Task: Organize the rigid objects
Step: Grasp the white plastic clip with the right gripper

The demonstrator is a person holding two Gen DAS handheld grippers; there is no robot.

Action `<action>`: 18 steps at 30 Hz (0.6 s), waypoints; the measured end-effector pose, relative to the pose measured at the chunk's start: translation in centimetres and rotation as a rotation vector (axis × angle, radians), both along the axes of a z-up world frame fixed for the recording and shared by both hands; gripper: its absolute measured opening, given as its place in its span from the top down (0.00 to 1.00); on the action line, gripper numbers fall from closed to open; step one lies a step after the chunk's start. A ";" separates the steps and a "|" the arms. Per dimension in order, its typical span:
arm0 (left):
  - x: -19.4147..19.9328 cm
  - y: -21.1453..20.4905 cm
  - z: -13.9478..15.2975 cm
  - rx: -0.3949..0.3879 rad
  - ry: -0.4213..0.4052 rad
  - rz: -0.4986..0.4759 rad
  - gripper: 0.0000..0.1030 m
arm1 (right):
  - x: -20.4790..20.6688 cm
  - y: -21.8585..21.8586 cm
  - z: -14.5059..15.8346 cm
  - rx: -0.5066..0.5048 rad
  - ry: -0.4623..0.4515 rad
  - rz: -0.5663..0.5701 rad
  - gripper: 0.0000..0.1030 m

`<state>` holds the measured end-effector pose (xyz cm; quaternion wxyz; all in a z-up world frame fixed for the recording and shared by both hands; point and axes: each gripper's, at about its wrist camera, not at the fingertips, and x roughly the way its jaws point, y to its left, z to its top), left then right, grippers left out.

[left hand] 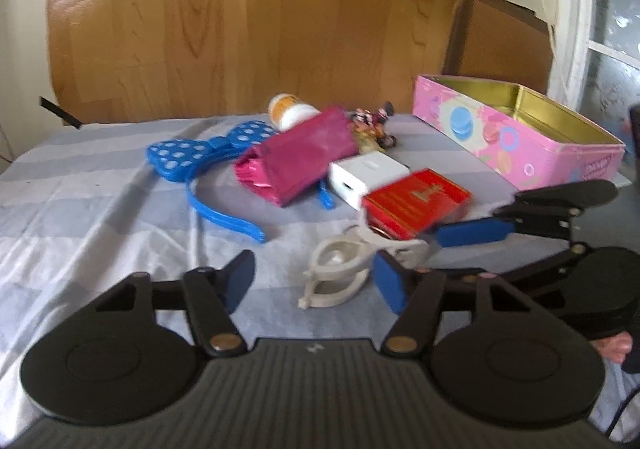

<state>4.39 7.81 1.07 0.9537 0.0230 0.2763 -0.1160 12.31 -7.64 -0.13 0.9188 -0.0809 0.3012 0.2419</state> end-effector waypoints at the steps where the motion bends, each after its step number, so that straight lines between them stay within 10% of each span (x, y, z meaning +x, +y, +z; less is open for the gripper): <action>1: 0.2 -0.1 -0.2 -0.011 0.004 -0.006 0.53 | 0.3 0.2 0.0 0.012 0.005 0.005 0.57; 5: 0.0 -0.3 -0.2 -0.036 0.025 -0.001 0.61 | 0.5 1.3 0.1 -0.002 0.012 0.009 0.85; 18: -4.3 -7.2 2.4 0.001 -0.038 -0.152 0.63 | -6.5 -4.9 2.3 0.053 -0.071 -0.090 0.84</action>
